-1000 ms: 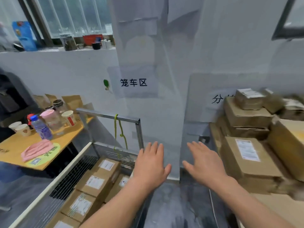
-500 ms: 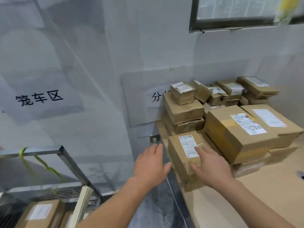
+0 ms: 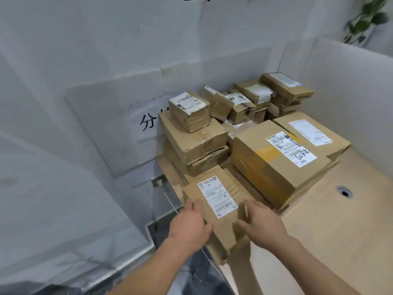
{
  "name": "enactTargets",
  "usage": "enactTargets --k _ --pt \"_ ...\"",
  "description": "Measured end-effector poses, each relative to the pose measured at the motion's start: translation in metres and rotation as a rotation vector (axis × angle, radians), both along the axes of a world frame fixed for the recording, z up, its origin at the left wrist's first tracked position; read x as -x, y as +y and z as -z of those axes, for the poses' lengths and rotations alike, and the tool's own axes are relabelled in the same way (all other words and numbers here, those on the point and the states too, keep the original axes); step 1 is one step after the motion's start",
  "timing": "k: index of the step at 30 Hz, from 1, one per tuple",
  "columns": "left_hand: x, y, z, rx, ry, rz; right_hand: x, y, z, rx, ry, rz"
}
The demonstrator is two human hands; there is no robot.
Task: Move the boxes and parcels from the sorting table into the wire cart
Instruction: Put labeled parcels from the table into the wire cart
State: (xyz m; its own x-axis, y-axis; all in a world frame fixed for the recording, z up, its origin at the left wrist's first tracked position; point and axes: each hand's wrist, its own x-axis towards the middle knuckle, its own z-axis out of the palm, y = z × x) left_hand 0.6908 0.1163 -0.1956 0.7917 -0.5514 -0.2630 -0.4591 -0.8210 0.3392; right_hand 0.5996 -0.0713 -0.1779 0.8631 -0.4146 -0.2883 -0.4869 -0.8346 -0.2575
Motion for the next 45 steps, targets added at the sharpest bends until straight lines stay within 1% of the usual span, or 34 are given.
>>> enactTargets --k 6,9,12,14,17,19,23,24,28,31,35,39,45 --pt "0.004 0.001 0.02 0.116 0.08 -0.058 0.003 0.001 0.017 0.022 -0.102 0.132" --pt "0.012 -0.003 0.025 0.124 0.091 -0.079 0.004 -0.004 0.027 0.037 -0.084 0.127" --pt "0.023 -0.008 0.026 0.142 0.107 -0.124 0.005 -0.011 0.031 0.019 -0.105 0.142" --pt "0.032 -0.01 0.025 0.146 0.126 -0.164 0.009 -0.016 0.031 -0.058 -0.121 0.184" --pt "0.05 -0.008 0.021 0.159 0.148 -0.224 0.025 -0.017 0.038 -0.182 -0.069 0.182" --pt "0.066 -0.005 0.019 0.184 0.173 -0.258 0.042 -0.016 0.046 -0.27 -0.082 0.21" --pt "0.104 0.002 0.014 0.22 0.208 -0.368 0.077 -0.01 0.062 -0.628 -0.209 0.398" --pt "0.114 0.003 0.012 0.231 0.219 -0.401 0.085 -0.007 0.066 -0.684 -0.223 0.428" --pt "0.15 0.012 0.007 0.203 0.253 -0.528 0.109 0.0 0.08 -0.845 -0.2 0.451" --pt "0.172 0.019 0.007 0.206 0.268 -0.57 0.121 0.005 0.08 -0.96 -0.2 0.472" --pt "0.195 0.029 0.008 0.267 0.268 -0.628 0.138 0.016 0.082 -1.102 -0.221 0.516" --pt "0.211 0.054 0.0 0.393 0.248 -0.721 0.144 0.038 0.077 -1.2 -0.239 0.478" --pt "0.234 0.111 -0.029 0.522 0.158 -0.847 0.136 0.096 0.055 -1.307 -0.274 0.297"
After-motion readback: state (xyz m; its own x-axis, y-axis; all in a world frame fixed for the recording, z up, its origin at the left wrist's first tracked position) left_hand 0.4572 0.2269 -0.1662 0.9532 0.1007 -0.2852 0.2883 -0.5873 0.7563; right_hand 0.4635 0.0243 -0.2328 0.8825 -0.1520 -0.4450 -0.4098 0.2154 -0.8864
